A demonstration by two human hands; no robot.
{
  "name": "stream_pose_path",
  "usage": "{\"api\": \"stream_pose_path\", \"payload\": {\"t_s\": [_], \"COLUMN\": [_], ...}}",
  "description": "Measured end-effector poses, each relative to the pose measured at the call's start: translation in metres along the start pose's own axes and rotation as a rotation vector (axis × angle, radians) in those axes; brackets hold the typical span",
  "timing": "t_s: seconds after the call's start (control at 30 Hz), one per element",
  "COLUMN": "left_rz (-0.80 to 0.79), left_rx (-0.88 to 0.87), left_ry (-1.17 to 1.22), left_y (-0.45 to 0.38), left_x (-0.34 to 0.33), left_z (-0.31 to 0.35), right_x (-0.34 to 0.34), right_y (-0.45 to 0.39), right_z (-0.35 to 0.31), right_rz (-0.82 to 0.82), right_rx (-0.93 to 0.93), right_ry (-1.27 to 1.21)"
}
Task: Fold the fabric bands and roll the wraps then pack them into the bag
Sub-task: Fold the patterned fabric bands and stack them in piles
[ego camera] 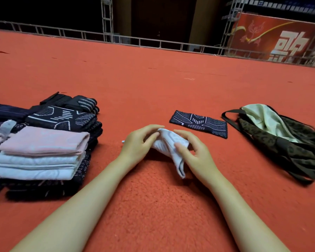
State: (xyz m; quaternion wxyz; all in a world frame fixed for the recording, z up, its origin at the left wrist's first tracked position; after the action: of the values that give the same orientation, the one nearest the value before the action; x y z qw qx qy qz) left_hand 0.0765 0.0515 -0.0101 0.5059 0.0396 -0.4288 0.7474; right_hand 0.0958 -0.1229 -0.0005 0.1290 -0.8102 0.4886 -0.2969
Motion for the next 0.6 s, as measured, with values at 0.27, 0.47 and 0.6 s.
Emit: {"api": "stream_pose_path", "payload": {"t_s": [0.27,0.47,0.6], "left_rz": [-0.03,-0.03,-0.125], "left_rx": [-0.088,0.106,0.253], "left_ry": [-0.252,-0.376,-0.094], "left_y": [0.002,0.003,0.002], "left_x": [0.004,0.013,0.008], "left_z": [0.007,-0.015,-0.027], "right_x": [0.028,0.049,0.054], "right_y": [-0.005,-0.005,-0.002], "right_z": [0.004,0.026,0.042], "right_rz": [0.304,0.482,0.521], "right_rx": [-0.026,-0.133,-0.307], "right_ry": [-0.121,-0.094,-0.155]}}
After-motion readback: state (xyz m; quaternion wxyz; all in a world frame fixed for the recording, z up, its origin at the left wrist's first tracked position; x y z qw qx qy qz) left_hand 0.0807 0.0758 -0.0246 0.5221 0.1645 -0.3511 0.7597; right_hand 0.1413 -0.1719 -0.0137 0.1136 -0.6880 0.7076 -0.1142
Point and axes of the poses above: each hand's wrist, its own y-axis away from the middle knuckle, its own x-axis out of the back of the hand, z = x × y, the point moved 5 cm from there along -y, towards the middle knuckle, and after that the axes turned 8 degrees about -y, right-handed, at the moved point
